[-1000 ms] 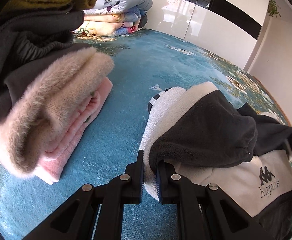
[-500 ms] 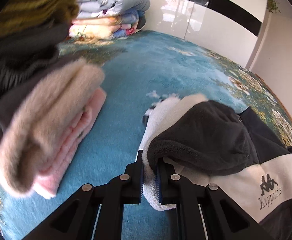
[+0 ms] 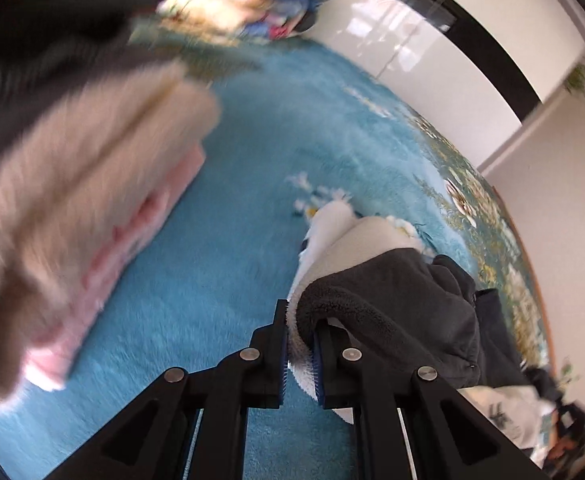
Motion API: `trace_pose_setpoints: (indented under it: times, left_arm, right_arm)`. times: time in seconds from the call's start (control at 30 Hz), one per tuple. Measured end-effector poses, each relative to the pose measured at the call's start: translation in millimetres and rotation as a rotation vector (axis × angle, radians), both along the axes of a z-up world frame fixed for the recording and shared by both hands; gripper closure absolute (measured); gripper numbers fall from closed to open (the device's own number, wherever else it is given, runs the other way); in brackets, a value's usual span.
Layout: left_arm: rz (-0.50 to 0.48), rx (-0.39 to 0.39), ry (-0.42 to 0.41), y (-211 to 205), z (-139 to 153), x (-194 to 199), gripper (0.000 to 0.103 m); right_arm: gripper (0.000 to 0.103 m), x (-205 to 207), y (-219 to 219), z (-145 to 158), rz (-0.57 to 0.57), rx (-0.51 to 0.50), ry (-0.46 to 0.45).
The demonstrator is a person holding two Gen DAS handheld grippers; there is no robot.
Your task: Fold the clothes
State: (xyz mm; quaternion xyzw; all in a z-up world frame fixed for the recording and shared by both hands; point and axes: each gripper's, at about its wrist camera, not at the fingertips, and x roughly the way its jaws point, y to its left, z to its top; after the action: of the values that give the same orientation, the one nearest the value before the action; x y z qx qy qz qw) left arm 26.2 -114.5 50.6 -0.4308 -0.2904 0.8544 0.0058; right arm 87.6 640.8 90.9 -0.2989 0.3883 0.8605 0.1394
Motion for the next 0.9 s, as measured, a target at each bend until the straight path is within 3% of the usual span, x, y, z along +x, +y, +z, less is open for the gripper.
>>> trace_pose_setpoints:
  times: [0.07, 0.13, 0.2, 0.23, 0.33, 0.4, 0.47, 0.63, 0.8, 0.9]
  left_arm:
    - [0.005, 0.065, -0.021, -5, -5, 5, 0.090]
    - [-0.004, 0.090, -0.030, -5, -2, 12, 0.078]
    - [-0.018, 0.061, -0.014, -2, 8, 23, 0.045]
    - [-0.031, 0.052, 0.002, 0, 13, 31, 0.042]
    - [-0.115, 0.031, 0.029, 12, 25, 57, 0.041]
    - [-0.173, 0.007, 0.018, 25, 26, 76, 0.041]
    - [-0.229, -0.010, -0.001, 37, 24, 95, 0.041]
    - [-0.371, -0.039, -0.076, 70, 17, 144, 0.041]
    - [-0.510, -0.026, -0.128, 100, 11, 182, 0.041]
    - [-0.510, -0.028, -0.146, 111, 4, 190, 0.042]
  right_arm:
    - [0.095, 2, -3, -7, 0.035, -0.025, -0.014]
    - [0.093, 5, -7, -7, 0.052, -0.060, -0.016]
    - [0.091, 9, -12, -6, 0.080, -0.085, -0.036]
    - [0.091, 12, -16, -6, 0.098, -0.088, -0.054]
    - [0.079, 35, -36, -5, 0.140, -0.072, -0.057]
    - [0.062, 55, -51, -8, 0.176, -0.087, -0.035]
    - [0.061, 81, -75, -15, 0.216, -0.097, -0.025]
    - [0.061, 134, -138, -29, 0.290, -0.017, -0.041]
    - [0.061, 181, -184, -50, 0.317, -0.031, -0.032]
    - [0.061, 196, -196, -57, 0.320, -0.059, -0.032]
